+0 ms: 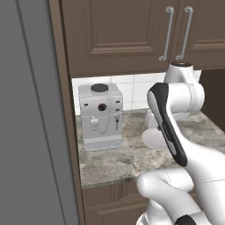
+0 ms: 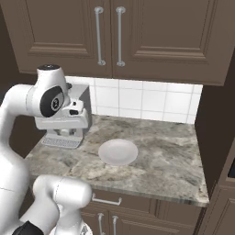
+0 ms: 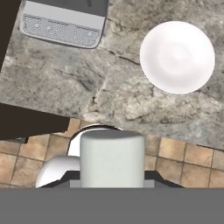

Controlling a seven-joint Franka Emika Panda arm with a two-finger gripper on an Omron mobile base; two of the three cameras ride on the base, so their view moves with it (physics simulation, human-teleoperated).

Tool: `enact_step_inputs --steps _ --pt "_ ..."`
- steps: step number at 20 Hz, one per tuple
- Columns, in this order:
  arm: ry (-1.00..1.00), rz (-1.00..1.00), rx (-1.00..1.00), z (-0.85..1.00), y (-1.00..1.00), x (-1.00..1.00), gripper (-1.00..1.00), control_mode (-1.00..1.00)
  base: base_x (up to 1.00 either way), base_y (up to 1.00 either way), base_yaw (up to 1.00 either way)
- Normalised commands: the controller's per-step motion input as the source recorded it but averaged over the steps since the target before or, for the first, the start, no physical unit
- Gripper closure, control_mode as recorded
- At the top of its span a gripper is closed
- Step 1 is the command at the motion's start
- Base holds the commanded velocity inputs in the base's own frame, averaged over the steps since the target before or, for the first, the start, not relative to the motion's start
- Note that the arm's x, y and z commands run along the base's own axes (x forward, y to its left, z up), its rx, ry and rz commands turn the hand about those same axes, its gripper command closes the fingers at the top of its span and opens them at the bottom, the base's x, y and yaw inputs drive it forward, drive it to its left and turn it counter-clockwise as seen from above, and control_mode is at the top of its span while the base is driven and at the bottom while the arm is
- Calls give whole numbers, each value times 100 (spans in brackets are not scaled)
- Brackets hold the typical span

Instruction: Pick up the marshmallow and place it in the cup of hot chocolate on the dining counter.

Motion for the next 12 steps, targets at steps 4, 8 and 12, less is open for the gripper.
enact_step_inputs --steps 4,8,12 --pt "0 0 0 29 18 -29 100 -100 0 0 0" --pt "0 0 0 8 9 -35 100 -100 0 0 0" --pt "0 0 0 0 0 -41 100 100 -17 0 0"
